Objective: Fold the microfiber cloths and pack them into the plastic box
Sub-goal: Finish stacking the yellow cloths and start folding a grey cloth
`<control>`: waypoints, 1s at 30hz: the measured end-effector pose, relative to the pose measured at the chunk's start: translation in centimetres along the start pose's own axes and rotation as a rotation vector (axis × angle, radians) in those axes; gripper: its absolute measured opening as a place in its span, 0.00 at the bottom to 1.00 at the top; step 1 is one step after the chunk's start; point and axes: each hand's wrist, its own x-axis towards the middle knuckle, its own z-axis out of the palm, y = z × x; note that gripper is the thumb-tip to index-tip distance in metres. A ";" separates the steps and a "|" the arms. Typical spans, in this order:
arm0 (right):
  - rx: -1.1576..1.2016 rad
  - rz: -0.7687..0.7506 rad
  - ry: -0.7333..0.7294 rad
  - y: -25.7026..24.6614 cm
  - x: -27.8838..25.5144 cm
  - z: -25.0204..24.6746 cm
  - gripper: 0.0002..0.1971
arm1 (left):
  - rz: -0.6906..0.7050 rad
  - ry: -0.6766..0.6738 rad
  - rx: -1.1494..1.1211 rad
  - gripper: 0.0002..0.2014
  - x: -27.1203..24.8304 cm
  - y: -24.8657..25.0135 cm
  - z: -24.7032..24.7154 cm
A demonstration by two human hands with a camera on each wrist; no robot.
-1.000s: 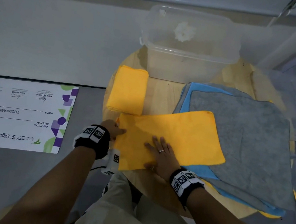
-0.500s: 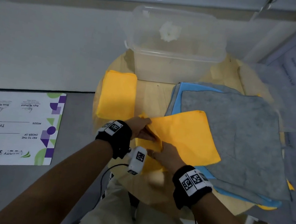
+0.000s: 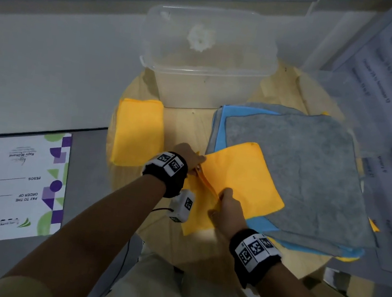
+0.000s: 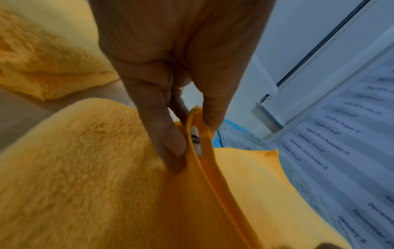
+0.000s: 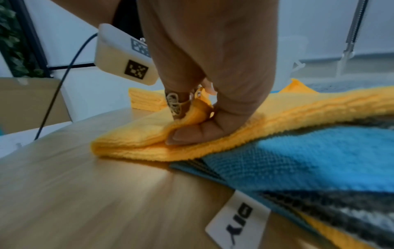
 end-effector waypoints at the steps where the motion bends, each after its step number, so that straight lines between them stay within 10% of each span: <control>1: -0.005 -0.005 0.018 0.1 -0.2 0.1 0.18 | 0.012 0.005 0.040 0.21 0.0 0.2 0.2; 7: -0.319 -0.077 0.180 -0.2 -1.8 -0.6 0.29 | 0.057 0.032 0.046 0.26 1.1 -0.4 1.0; 11: -0.608 -0.416 0.385 -1.3 -1.6 -0.6 0.25 | 0.155 0.175 0.424 0.32 2.1 -2.5 0.4; 14: -0.665 -0.600 0.274 -1.5 -0.8 0.8 0.20 | 0.119 0.083 0.771 0.37 2.3 -3.4 0.6; 20: -0.738 -0.368 0.017 0.7 0.3 0.9 0.39 | 0.085 -0.049 0.780 0.27 2.4 -2.7 -0.3; 27: -0.350 -0.318 -0.079 -0.9 -0.9 -1.9 0.54 | -0.010 -0.214 -0.107 0.24 -0.3 1.2 -1.6; 30: 0.130 -0.202 -0.144 -2.2 -0.6 -3.5 0.42 | 0.033 -0.332 -0.397 0.27 -0.8 3.4 -0.7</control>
